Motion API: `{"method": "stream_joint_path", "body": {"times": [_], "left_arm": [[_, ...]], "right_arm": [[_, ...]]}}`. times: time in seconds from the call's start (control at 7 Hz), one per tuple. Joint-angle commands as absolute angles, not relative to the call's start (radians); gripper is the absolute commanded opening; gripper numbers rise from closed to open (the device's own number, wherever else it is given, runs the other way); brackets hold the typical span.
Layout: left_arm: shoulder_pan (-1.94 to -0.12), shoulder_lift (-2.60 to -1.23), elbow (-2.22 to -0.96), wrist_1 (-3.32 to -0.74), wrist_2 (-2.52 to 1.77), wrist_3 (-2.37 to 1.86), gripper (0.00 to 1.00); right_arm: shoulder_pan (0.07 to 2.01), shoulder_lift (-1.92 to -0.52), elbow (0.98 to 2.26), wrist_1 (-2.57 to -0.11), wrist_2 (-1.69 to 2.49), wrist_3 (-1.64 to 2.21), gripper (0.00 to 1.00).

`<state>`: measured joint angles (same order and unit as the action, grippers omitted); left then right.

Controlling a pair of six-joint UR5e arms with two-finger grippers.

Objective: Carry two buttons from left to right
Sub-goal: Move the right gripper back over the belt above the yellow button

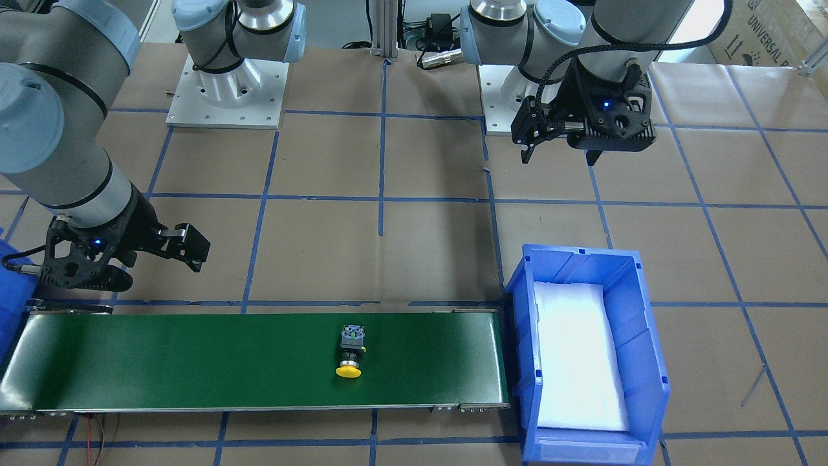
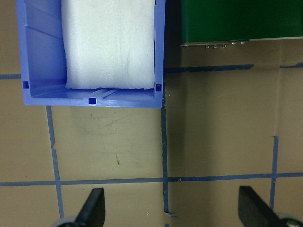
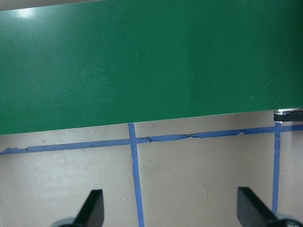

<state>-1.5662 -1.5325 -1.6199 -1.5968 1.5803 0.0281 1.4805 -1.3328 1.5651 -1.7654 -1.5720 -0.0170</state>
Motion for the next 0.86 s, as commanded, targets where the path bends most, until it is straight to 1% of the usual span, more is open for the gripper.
{"method": "stream_joint_path", "body": {"times": [0.0,0.71], "left_arm": [[-1.566,-1.532,-1.620,-1.597,1.580,0.028,1.00],[-1.566,-1.532,-1.620,-1.597,1.578,0.028,1.00]], "right_arm": [[1.482,-1.330,1.569,-1.769,-1.571,-0.017,1.00],[1.482,-1.325,1.569,-1.798,-1.514,-0.018,1.00]]}}
